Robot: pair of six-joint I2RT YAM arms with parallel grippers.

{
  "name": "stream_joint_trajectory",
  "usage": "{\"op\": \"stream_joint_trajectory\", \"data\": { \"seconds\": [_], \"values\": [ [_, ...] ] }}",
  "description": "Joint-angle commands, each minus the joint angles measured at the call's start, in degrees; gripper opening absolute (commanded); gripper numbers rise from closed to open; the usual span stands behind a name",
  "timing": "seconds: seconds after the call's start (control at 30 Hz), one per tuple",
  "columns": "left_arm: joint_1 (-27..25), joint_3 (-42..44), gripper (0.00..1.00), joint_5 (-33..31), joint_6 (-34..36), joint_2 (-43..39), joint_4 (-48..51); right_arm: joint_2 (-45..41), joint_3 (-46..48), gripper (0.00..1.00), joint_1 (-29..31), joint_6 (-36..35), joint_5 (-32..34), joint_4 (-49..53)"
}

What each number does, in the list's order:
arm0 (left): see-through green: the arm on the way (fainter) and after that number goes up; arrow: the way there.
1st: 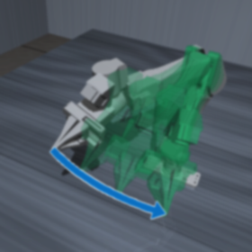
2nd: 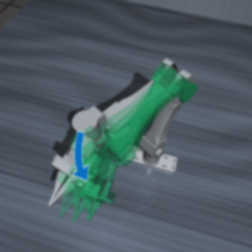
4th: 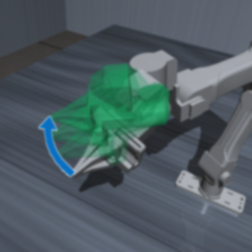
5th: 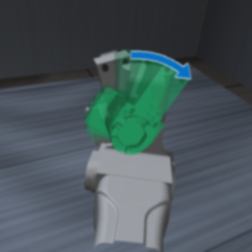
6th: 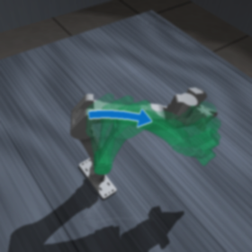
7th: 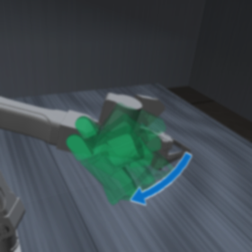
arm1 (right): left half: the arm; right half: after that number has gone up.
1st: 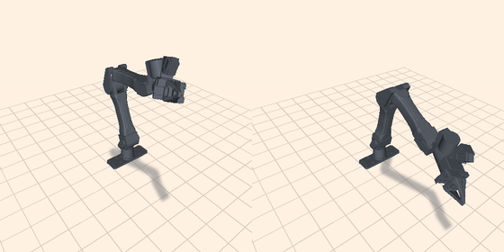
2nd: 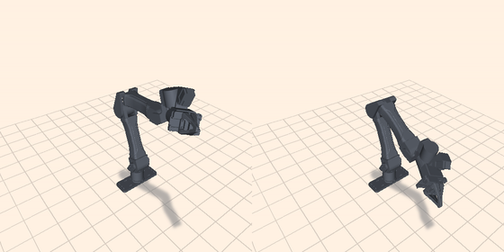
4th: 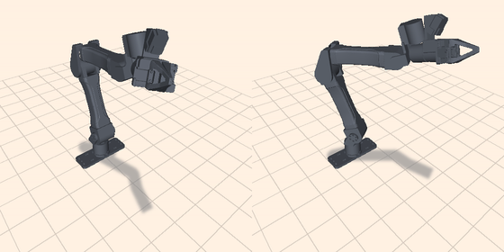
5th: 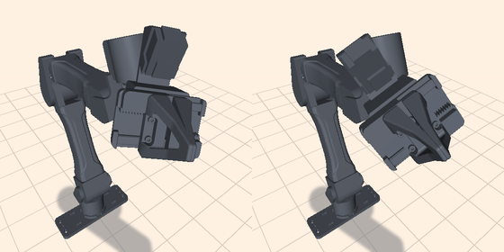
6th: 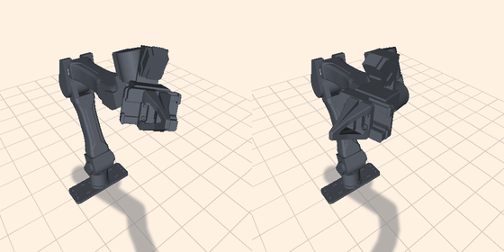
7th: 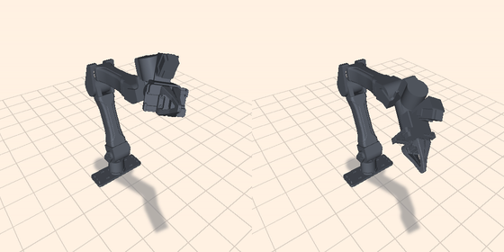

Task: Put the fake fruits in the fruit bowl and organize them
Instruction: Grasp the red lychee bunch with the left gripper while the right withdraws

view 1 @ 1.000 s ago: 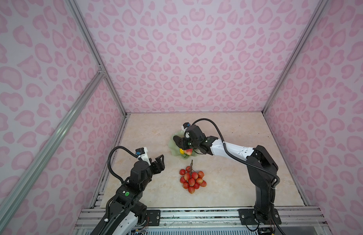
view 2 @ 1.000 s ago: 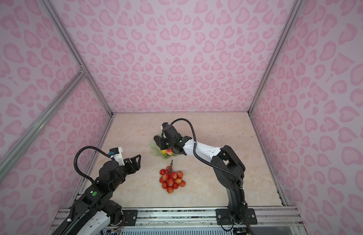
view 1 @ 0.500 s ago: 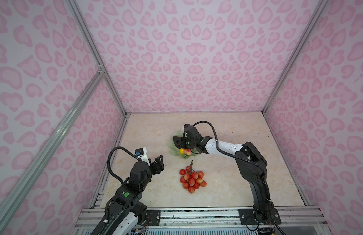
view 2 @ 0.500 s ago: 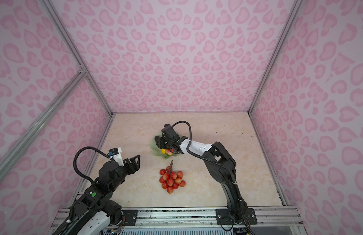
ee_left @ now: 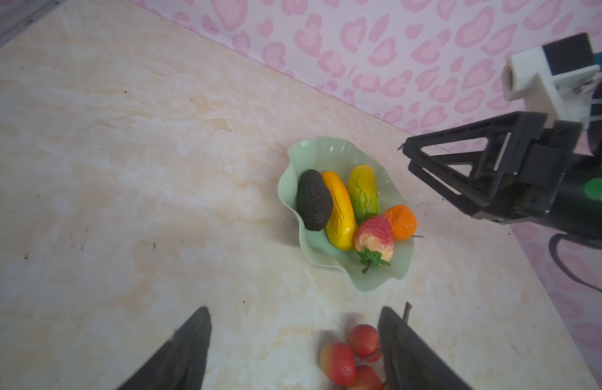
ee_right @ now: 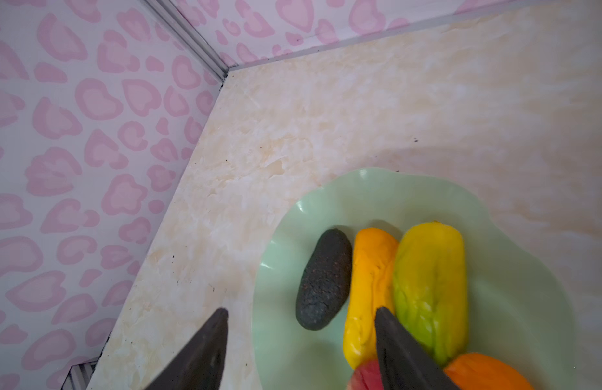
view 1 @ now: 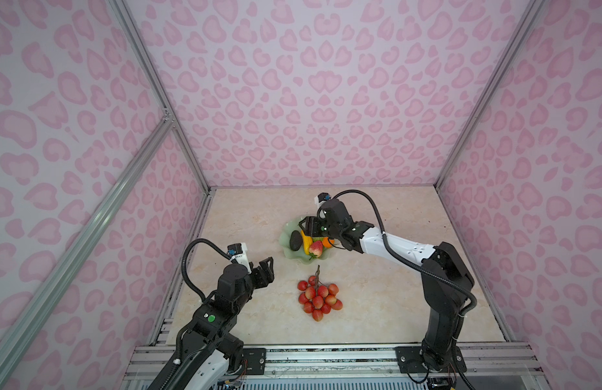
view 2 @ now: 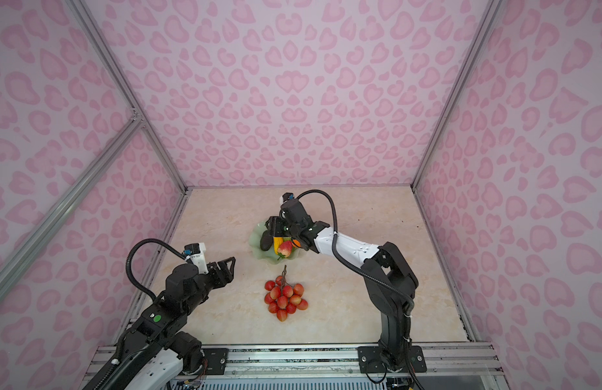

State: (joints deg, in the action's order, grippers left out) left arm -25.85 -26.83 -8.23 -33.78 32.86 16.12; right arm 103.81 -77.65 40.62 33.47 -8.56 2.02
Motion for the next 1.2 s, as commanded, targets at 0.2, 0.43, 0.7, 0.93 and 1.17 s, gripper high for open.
{"op": "stream_joint_trajectory", "data": {
  "seconds": [0.2, 0.43, 0.7, 0.93, 1.17],
  "values": [
    [-6.47, -5.86, 0.67, 10.44, 3.1, 13.97, -6.48, -19.16, 18.99, 0.9, -8.67, -8.46, 2.91, -4.31],
    [-15.93, -11.06, 0.62, 8.69, 3.32, 27.26, -9.22, -27.31, 27.02, 0.95, -16.81, -9.99, 4.26, -2.03],
    [-20.65, -17.31, 0.54, 8.22, 4.07, 40.16, -6.58, -31.26, 29.78, 0.97, -21.13, -10.03, 3.72, -1.4],
    [-22.1, -20.9, 0.5, 8.23, 3.64, 48.06, -4.75, -31.85, 31.13, 0.97, -22.89, -9.4, 2.67, -1.15],
    [-22.32, -23.15, 0.43, 6.35, 2.36, 53.65, -2.74, -32.84, 32.82, 0.97, -24.42, -8.77, 2.41, -1.97]
  ]
}}
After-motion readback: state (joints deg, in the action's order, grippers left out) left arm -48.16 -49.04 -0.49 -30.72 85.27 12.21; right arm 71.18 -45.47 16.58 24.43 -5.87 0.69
